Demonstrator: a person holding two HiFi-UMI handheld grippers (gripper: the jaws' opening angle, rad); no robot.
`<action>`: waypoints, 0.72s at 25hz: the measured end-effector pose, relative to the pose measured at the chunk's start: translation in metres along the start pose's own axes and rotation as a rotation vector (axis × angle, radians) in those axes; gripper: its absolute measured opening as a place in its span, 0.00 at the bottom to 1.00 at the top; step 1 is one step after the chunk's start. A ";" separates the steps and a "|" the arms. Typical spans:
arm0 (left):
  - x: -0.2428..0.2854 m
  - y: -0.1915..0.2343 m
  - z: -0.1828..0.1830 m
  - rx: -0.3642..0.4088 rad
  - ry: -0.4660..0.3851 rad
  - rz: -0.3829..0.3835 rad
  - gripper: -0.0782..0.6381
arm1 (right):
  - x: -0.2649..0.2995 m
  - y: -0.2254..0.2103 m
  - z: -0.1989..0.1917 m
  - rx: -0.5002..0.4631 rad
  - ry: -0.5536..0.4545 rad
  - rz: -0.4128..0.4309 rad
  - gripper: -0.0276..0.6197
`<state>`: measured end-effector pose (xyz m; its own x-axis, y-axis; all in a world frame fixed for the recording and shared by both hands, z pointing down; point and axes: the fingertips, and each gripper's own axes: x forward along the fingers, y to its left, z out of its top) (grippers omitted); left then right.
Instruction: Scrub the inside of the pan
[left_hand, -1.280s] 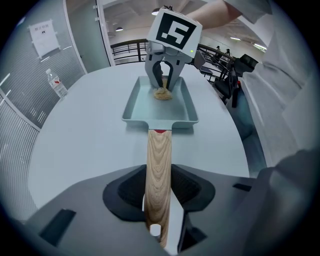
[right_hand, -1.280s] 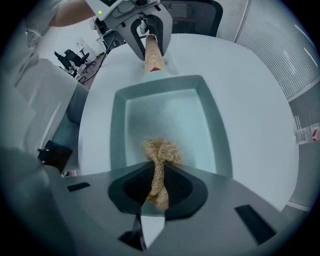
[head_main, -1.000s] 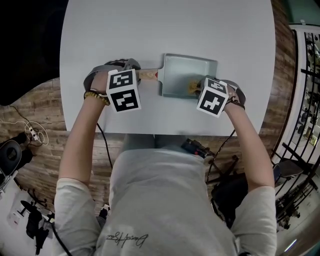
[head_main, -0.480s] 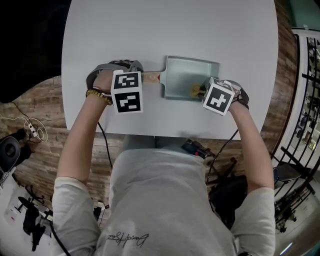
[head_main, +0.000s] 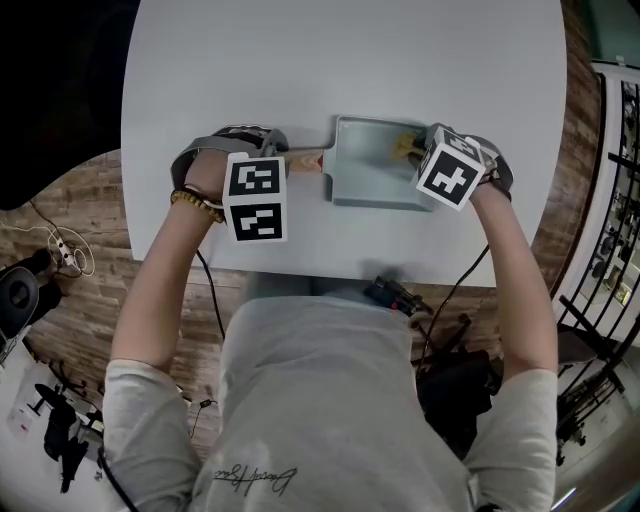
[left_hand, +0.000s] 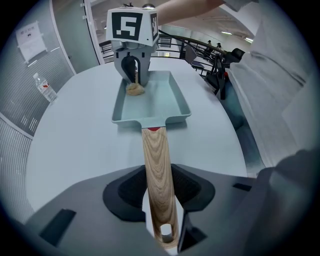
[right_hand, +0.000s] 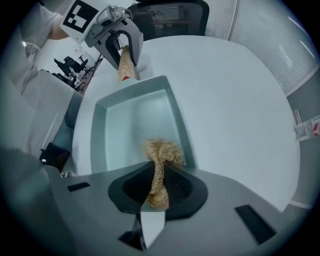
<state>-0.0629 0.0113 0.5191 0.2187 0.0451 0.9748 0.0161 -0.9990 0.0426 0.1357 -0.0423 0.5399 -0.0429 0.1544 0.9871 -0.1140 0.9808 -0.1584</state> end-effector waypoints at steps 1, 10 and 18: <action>0.000 0.000 0.000 0.001 0.001 0.000 0.32 | -0.001 -0.006 0.001 -0.013 0.002 -0.029 0.15; 0.000 -0.001 -0.008 -0.032 -0.004 0.039 0.31 | 0.000 -0.003 0.008 -0.118 -0.044 -0.181 0.15; 0.002 0.010 -0.008 -0.046 0.010 0.051 0.30 | 0.004 0.021 -0.002 -0.115 -0.010 -0.111 0.15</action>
<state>-0.0696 0.0010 0.5233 0.2084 -0.0057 0.9780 -0.0401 -0.9992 0.0027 0.1349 -0.0214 0.5405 -0.0467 0.0439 0.9979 -0.0047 0.9990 -0.0442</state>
